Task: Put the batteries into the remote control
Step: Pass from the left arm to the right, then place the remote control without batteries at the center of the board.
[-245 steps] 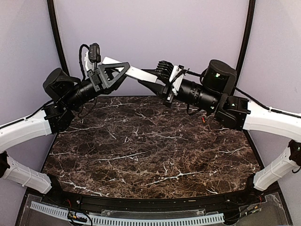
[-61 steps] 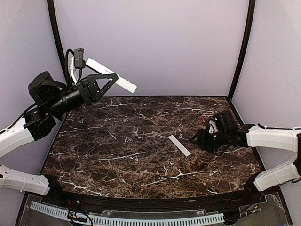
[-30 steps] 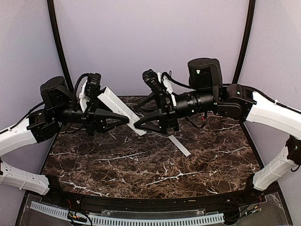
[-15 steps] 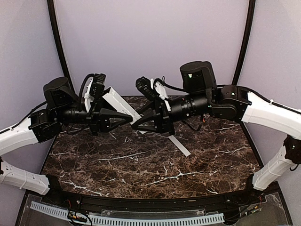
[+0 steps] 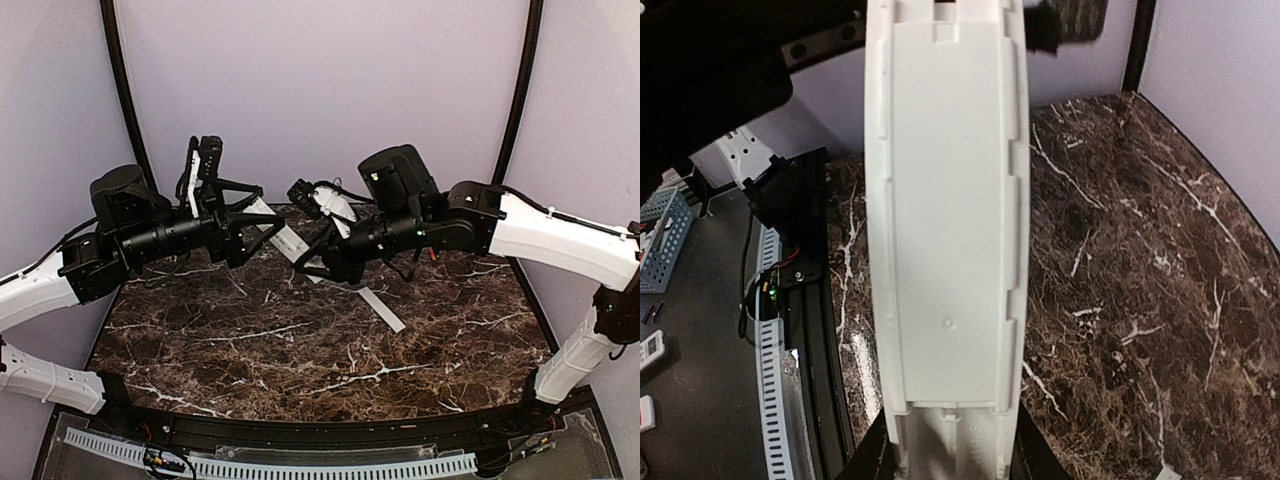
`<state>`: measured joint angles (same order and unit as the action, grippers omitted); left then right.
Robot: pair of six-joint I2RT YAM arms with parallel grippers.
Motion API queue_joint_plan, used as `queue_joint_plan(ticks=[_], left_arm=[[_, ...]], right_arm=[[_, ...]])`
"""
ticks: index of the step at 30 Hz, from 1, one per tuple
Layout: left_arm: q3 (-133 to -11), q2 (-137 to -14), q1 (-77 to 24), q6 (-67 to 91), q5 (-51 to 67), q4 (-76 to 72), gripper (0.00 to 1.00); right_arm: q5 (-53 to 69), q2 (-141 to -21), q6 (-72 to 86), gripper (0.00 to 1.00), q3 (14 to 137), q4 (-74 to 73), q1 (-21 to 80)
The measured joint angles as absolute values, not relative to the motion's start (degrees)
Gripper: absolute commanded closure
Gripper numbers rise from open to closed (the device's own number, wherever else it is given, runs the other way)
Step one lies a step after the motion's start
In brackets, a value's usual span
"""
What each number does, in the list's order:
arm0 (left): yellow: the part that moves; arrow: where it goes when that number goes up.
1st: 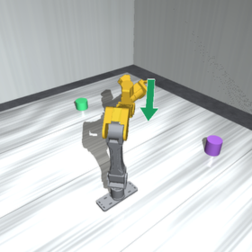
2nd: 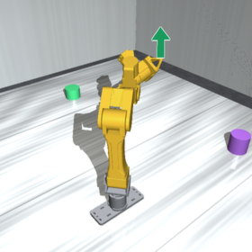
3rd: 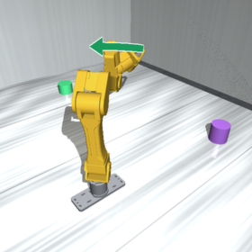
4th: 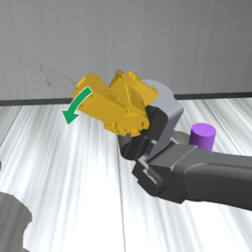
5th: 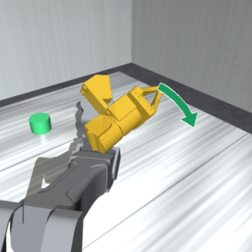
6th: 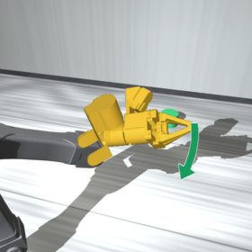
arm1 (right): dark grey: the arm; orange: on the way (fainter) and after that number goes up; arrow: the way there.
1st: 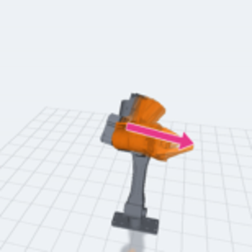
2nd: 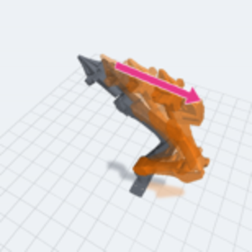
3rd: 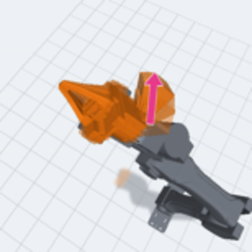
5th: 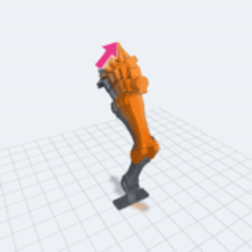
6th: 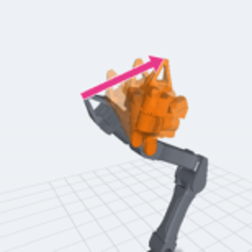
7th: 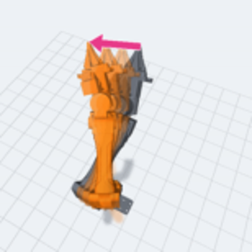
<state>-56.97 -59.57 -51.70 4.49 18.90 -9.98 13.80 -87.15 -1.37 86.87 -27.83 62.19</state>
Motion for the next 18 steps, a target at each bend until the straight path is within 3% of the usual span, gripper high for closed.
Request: queue_joint_plan(ticks=[10,18], left_arm=[[-56.86,-55.77,-47.46,16.45,-12.93,-2.17,0.01],[-54.54,-54.22,-43.22,24.23,-19.05,2.09,0.02]], right_arm=[[-0.95,-107.26,12.16,1.00,83.55,-40.86,59.13],[-3.33,-113.49,18.83,1.00,81.91,-45.71,59.27]])
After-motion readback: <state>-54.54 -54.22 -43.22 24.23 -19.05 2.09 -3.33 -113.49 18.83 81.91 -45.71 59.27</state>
